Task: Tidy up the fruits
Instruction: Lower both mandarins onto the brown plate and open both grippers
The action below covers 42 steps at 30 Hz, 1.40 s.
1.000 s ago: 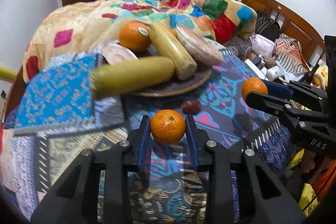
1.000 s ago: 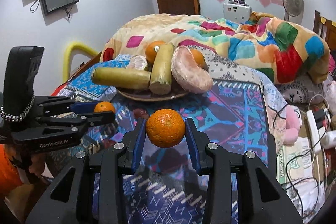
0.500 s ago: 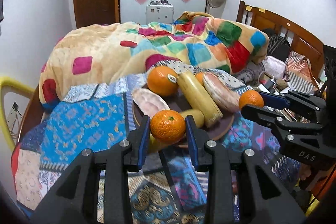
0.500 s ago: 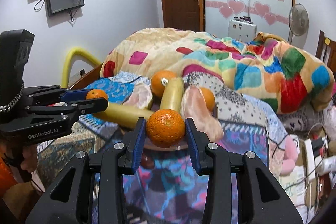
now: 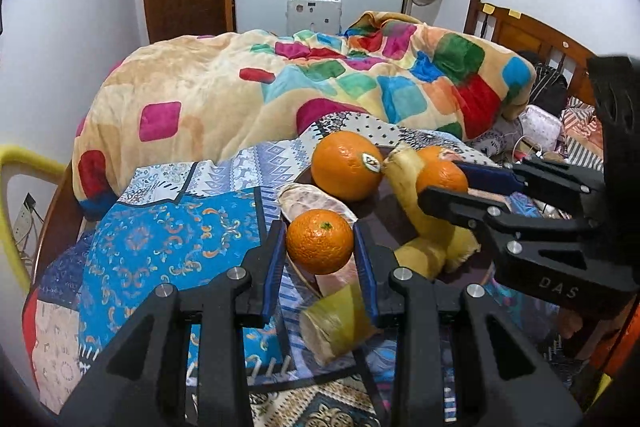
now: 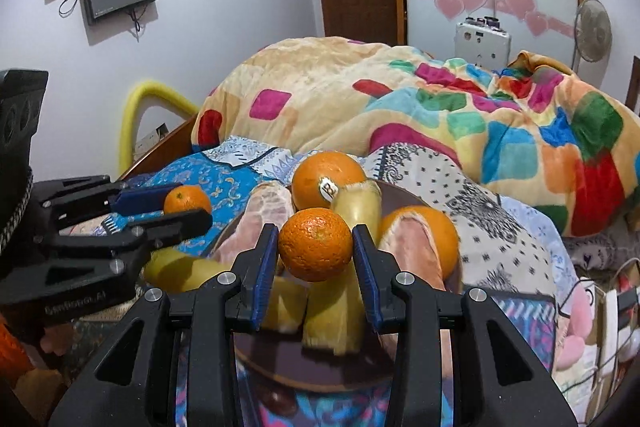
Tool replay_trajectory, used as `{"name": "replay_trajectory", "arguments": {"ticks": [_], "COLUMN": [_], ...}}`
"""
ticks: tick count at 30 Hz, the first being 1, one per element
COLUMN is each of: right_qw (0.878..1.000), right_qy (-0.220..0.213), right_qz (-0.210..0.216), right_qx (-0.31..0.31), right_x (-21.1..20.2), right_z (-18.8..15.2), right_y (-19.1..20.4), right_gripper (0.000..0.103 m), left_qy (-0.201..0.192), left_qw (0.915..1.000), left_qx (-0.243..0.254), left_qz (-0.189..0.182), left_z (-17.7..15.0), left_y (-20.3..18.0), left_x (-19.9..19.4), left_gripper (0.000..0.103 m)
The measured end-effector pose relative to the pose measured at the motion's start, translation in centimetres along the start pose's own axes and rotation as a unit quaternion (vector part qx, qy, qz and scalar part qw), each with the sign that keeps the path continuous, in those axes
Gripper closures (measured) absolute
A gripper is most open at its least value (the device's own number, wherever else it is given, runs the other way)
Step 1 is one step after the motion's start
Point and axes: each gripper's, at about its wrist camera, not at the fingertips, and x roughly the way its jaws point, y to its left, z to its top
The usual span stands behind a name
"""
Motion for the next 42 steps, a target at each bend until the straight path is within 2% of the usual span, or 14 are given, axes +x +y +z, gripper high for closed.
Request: {"name": "replay_trajectory", "arguments": {"ticks": [7,8,11,20,23,25,27,34,42], "right_qw": [1.0,1.0,1.0,1.0,0.999,0.999,0.999,0.998,0.999], "right_qy": [0.004,0.004,-0.006,-0.024,-0.029,-0.028,-0.027,-0.035,-0.026], "right_qz": [-0.009,-0.009,-0.014,-0.01,-0.019,-0.022,-0.022,-0.028,-0.025], "right_qx": [-0.015,-0.015,-0.01,0.002,-0.007,-0.014,-0.02,-0.035,-0.023], "right_x": [0.9,0.9,0.5,-1.6,-2.2,-2.4,-2.7,-4.4,-5.8], "right_z": [0.7,0.7,0.7,0.1,-0.3,-0.6,-1.0,-2.0,-3.9], "right_y": [0.3,0.3,-0.1,-1.0,-0.9,-0.7,-0.6,0.1,0.8], "right_gripper": [0.068,0.066,0.052,0.052,0.052,0.052,0.052,0.052,0.052], "left_qy": [0.011,0.013,0.016,0.024,0.031,0.028,0.027,0.016,-0.023], "left_qw": [0.9999,0.9999,0.9998,0.9994,0.9991,0.9991,0.9987,0.9993,0.9997], "left_qx": [0.005,0.005,0.008,0.022,0.025,0.03,0.039,0.031,0.004], "left_qz": [-0.001,-0.002,-0.004,-0.012,-0.014,-0.01,-0.017,-0.015,0.008], "left_z": [0.4,0.4,0.5,0.7,0.7,0.7,0.7,0.7,-0.6], "left_y": [0.1,0.0,-0.3,-1.5,-1.9,-2.2,-2.5,-2.3,-1.1], "left_x": [1.4,1.6,2.1,3.1,3.6,3.6,3.4,2.0,-2.7], "left_gripper": [0.07,0.07,0.07,0.069,0.062,0.047,0.042,0.041,0.041]}}
